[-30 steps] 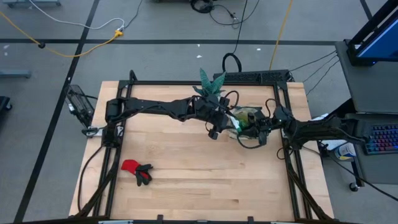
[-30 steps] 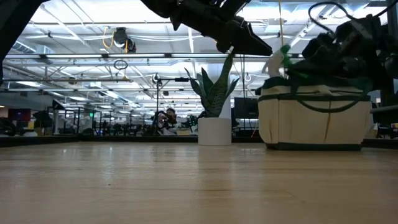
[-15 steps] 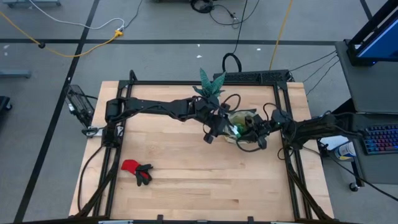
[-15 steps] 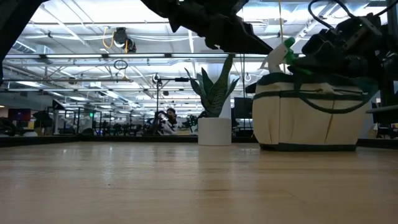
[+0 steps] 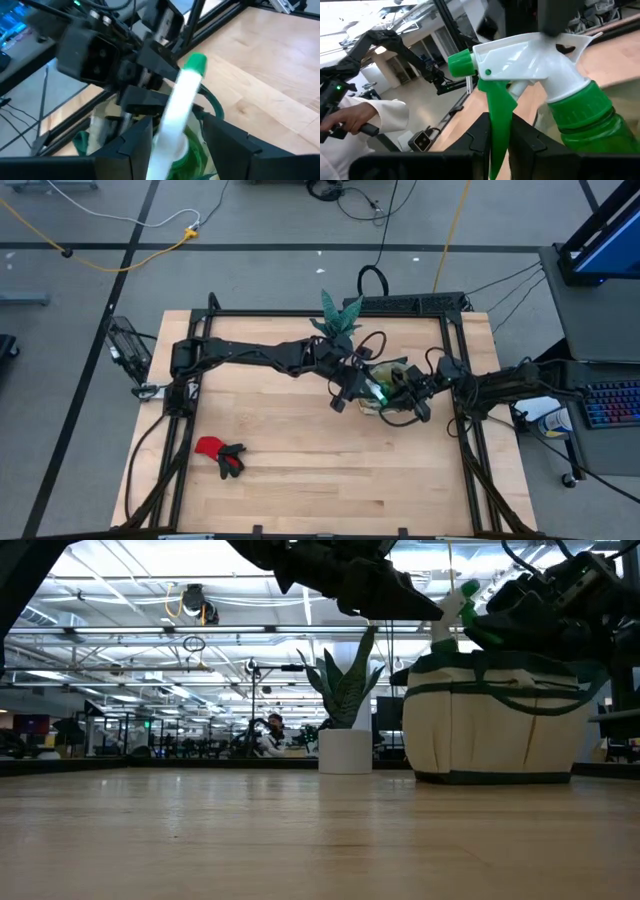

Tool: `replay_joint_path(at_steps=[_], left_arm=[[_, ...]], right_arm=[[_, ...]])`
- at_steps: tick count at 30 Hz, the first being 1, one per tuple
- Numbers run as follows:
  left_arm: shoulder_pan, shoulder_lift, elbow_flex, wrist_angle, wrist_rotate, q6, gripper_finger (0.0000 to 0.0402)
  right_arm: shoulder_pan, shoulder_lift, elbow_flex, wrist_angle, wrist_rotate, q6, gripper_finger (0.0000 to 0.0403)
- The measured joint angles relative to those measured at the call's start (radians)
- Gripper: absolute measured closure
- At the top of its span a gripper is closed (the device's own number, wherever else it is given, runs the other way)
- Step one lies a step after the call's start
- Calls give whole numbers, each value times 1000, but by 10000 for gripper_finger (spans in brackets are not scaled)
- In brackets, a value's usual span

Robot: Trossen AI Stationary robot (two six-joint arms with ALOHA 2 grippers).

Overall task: Pick & Place Garden tools in Gardening bag
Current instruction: Put the green spray bottle into the gardening bag

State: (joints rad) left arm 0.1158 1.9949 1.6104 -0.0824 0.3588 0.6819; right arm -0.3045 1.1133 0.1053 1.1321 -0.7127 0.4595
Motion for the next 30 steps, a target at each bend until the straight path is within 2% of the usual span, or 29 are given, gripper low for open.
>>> replay_joint_path(at_steps=[7,12,21,25,30], left_arm=[[0,11,0,2,8,3,209],[0,11,0,-5,8,-7,258],[-2,11,0,-41,19,-4,344],[-1,10,0,-71,9,-48,347],[-5,9,0,-82,2,-113,335]], right_arm=[[-1,0,49,-16,-52,-4,366],[-1,0,51,-92,-50,-28,362],[-1,0,50,-88,-23,-50,354],[-3,1,49,-90,-15,-53,346],[-4,0,49,-82,-5,-55,309]])
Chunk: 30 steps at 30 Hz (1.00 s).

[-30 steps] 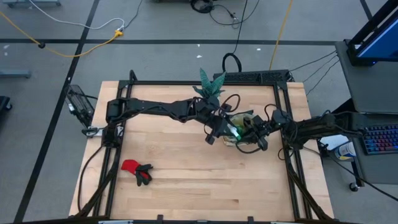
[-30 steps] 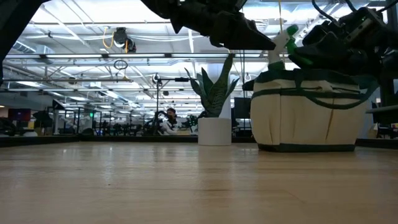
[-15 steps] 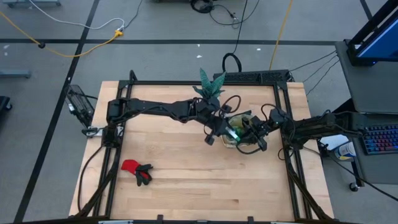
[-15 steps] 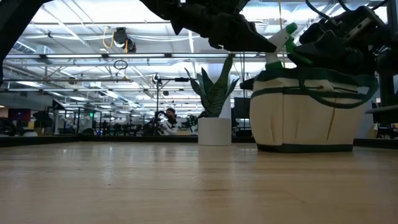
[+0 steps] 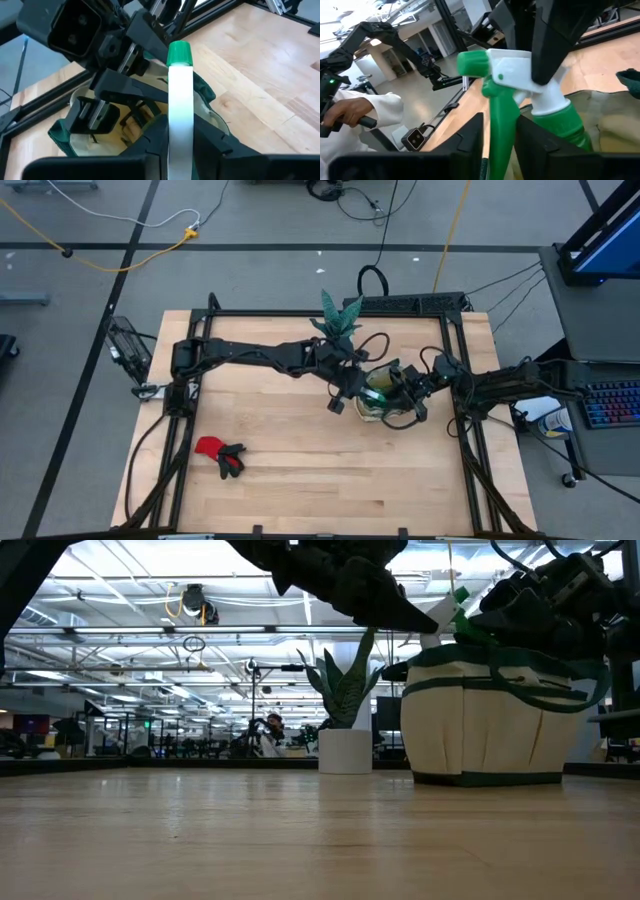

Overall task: Pick & Place Garden tools in Gardening bag
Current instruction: Put the green spray bottle into the gardening bag

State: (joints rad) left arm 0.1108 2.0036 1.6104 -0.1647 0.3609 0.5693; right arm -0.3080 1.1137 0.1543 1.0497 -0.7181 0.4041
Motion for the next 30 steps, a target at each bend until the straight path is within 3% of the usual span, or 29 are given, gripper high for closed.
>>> replay_joint_path(at_steps=[11,15,23,27,30], left_arm=[[-22,-23,2,-91,-82,-29,335],[-36,-20,-1,-125,-81,-30,326],[-34,-23,0,-164,-78,-38,344],[-35,-23,0,-149,-78,-29,330],[-37,-20,47,-235,-99,-35,325]], right_arm=[[-57,-58,-1,-10,12,-75,229],[-97,-99,3,15,88,-142,223],[-127,-128,2,-7,86,-155,226],[-127,-122,2,-7,137,-155,226],[-127,-116,2,-7,143,-155,226]])
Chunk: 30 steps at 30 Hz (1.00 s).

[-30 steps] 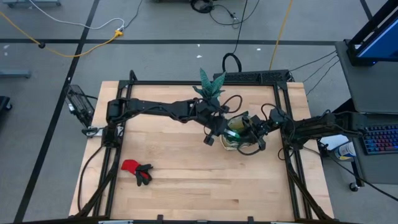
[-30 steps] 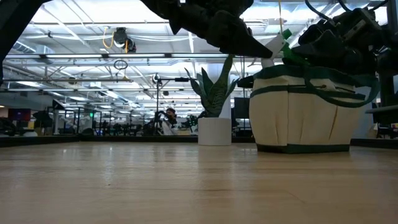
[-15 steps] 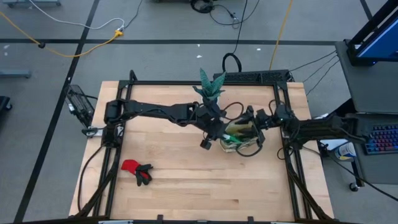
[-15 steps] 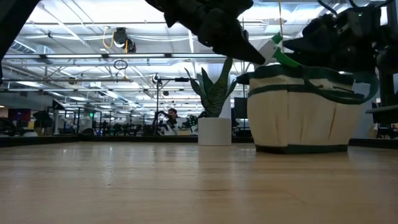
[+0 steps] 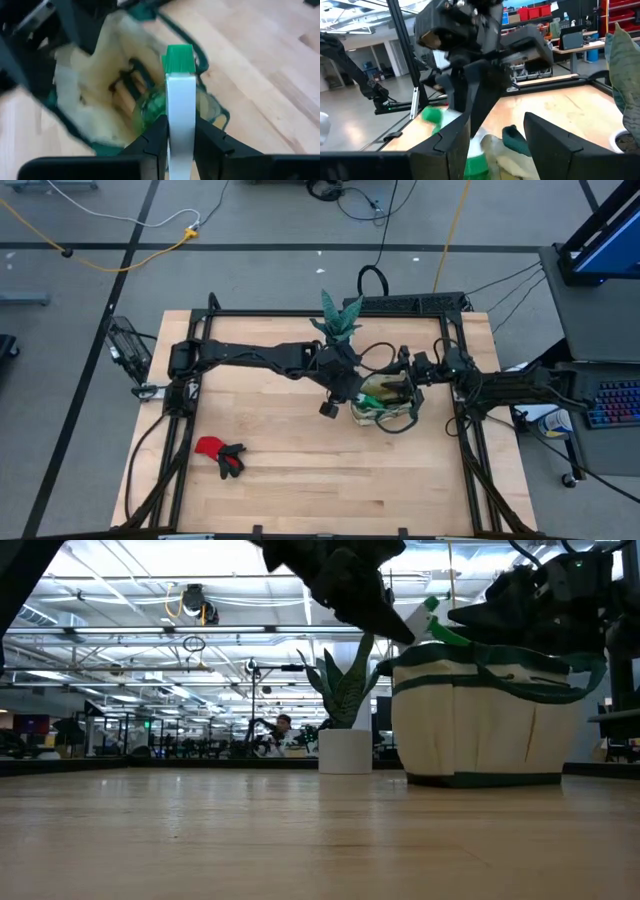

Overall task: Pick & Place Garden tools in Gardening bag
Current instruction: Put the green spray bottle into the gardening bag

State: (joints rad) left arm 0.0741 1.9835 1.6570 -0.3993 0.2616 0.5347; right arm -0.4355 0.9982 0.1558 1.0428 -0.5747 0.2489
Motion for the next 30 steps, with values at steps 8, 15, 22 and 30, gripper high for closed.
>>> replay_joint_path(at_steps=[8,15,22,30], left_arm=[[-26,1,171,-265,-127,-17,343],[-42,6,187,-284,-121,-14,330],[-43,15,193,-303,-113,12,339],[-51,32,299,-451,-116,-5,333]], right_arm=[[0,8,0,0,2,-7,227],[1,8,-1,-1,-1,24,228],[56,8,-1,-72,31,-10,234],[71,8,-2,-84,129,-37,234]])
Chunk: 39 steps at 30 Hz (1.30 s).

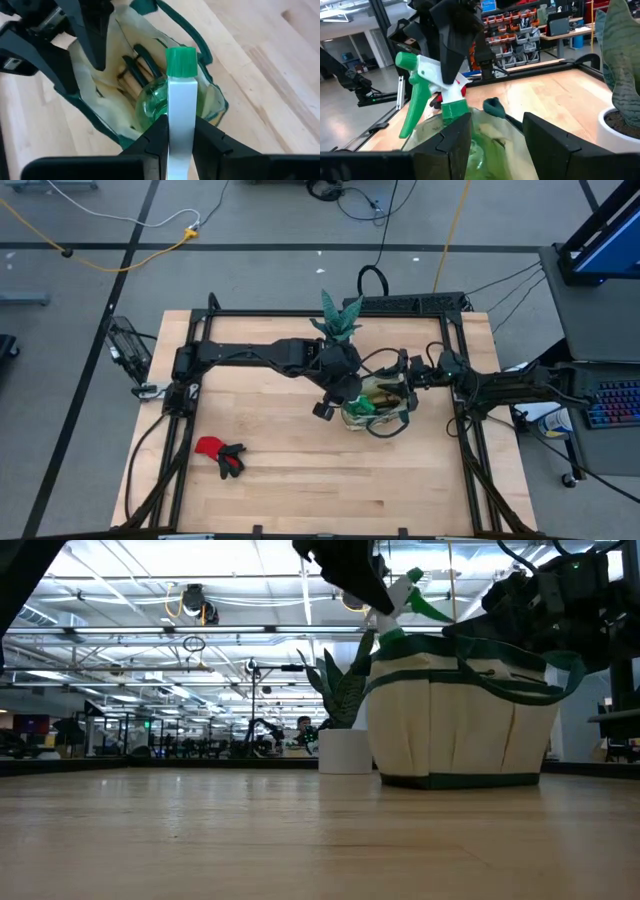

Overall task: Pick & Place Garden tools in Gardening bag
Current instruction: Put the green spray bottle into the gardening bag

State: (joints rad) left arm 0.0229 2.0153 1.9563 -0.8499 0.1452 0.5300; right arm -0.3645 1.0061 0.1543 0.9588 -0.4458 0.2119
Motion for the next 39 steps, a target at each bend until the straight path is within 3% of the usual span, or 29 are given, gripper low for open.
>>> replay_joint_path(at_steps=[9,15,24,39], left_arm=[[-3,25,29,-60,-14,-29,333],[-9,24,29,-139,-15,-55,331],[-21,22,29,-273,-17,-72,331],[-33,41,29,-175,-14,-38,329]], right_arm=[[3,3,0,-5,0,46,234],[80,10,0,-5,13,33,234],[190,10,0,60,132,0,234],[350,10,0,-18,319,-65,234]])
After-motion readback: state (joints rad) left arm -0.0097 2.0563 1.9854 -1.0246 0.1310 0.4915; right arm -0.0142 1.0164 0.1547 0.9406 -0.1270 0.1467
